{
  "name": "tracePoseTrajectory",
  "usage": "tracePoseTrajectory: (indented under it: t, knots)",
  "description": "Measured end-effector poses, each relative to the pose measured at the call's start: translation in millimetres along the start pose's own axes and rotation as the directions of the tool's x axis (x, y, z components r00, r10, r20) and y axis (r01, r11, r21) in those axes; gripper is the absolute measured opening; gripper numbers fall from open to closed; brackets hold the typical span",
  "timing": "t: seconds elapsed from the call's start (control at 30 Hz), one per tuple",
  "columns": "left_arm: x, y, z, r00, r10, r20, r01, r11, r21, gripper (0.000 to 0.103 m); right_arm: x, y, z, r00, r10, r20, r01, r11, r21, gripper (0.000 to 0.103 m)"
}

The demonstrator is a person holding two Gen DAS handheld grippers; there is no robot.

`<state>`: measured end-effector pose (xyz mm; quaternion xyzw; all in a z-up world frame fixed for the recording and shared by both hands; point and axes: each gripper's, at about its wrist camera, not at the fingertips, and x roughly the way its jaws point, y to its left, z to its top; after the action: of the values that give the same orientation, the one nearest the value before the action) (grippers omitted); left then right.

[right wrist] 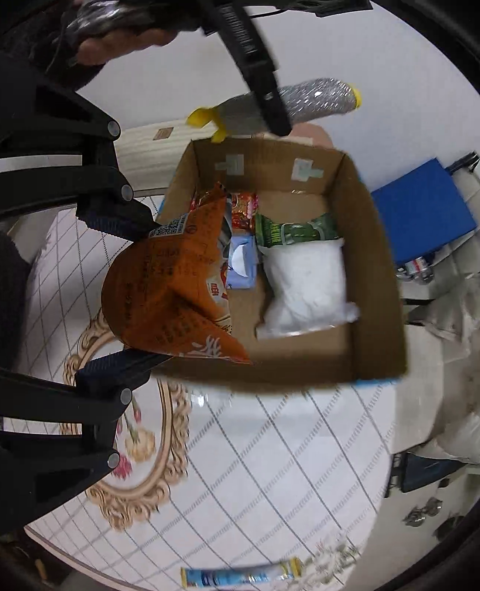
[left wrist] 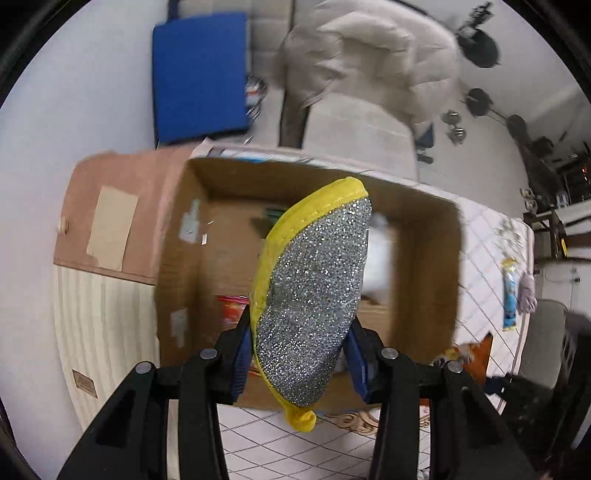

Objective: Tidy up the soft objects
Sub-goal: 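Place sponge in box with left tool while right tool drops orange bag in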

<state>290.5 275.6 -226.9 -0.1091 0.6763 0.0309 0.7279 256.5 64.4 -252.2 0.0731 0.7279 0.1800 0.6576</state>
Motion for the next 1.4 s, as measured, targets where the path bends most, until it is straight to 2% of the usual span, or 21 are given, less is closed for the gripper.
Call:
tracePoseTrajectory:
  t: [0.17, 0.3, 0.6, 0.67, 0.77, 0.83, 0.9, 0.97, 1.0, 1.07, 1.17, 1.2, 1.27, 1.4]
  knots:
    - [46, 35, 23, 0.995, 0.019, -0.097, -0.022, 0.999, -0.032, 0.041, 51, 8, 15, 0.996, -0.057, -0.069, 0.06, 0.997, 0.047, 0.056]
    - [86, 47, 32, 0.984, -0.005, -0.181, -0.004, 0.999, -0.045, 0.041, 77, 2, 20, 0.993, -0.064, -0.103, 0.075, 0.992, 0.1, 0.056]
    - [128, 49, 37, 0.967, 0.018, -0.256, -0.022, 1.0, -0.011, 0.042, 105, 0, 25, 0.986, -0.095, -0.136, 0.115, 0.982, 0.15, 0.058]
    - [132, 50, 37, 0.964, 0.032, -0.264, -0.034, 0.999, -0.002, 0.044, 110, -1, 25, 0.985, -0.094, -0.143, 0.117, 0.98, 0.159, 0.061]
    - [134, 50, 38, 0.958, 0.035, -0.286, -0.037, 0.999, -0.002, 0.044, 116, -4, 26, 0.983, -0.082, -0.165, 0.111, 0.978, 0.177, 0.071]
    - [132, 50, 37, 0.955, 0.014, -0.296, -0.019, 1.0, -0.016, 0.047, 116, -5, 25, 0.983, -0.07, -0.17, 0.102, 0.977, 0.186, 0.085]
    - [127, 51, 37, 0.957, -0.01, -0.289, 0.003, 1.0, -0.027, 0.05, 111, -3, 25, 0.984, -0.068, -0.164, 0.098, 0.978, 0.182, 0.085]
    - [121, 52, 37, 0.961, -0.016, -0.277, 0.009, 1.0, -0.025, 0.059, 106, -1, 25, 0.984, -0.071, -0.162, 0.099, 0.98, 0.172, 0.086]
    - [116, 52, 35, 0.963, -0.018, -0.269, 0.013, 1.0, -0.022, 0.06, 100, -1, 24, 0.984, -0.075, -0.159, 0.101, 0.982, 0.162, 0.088]
    - [108, 51, 32, 0.967, -0.023, -0.252, 0.018, 1.0, -0.02, 0.07, 93, 3, 24, 0.985, -0.095, -0.145, 0.116, 0.983, 0.14, 0.093]
    - [91, 50, 25, 0.976, -0.026, -0.216, 0.022, 1.0, -0.022, 0.071, 83, 9, 22, 0.984, -0.133, -0.121, 0.146, 0.984, 0.103, 0.097]
    - [86, 54, 19, 0.978, -0.024, -0.205, 0.02, 1.0, -0.022, 0.073, 79, 12, 20, 0.984, -0.143, -0.106, 0.153, 0.984, 0.093, 0.103]
    - [72, 54, 9, 0.986, -0.02, -0.167, 0.018, 1.0, -0.018, 0.097, 74, 16, 17, 0.984, -0.157, -0.085, 0.164, 0.983, 0.08, 0.103]
    - [45, 55, -15, 0.994, -0.017, -0.108, 0.016, 1.0, -0.006, 0.099, 62, 25, 4, 0.978, -0.204, -0.044, 0.205, 0.978, 0.04, 0.103]
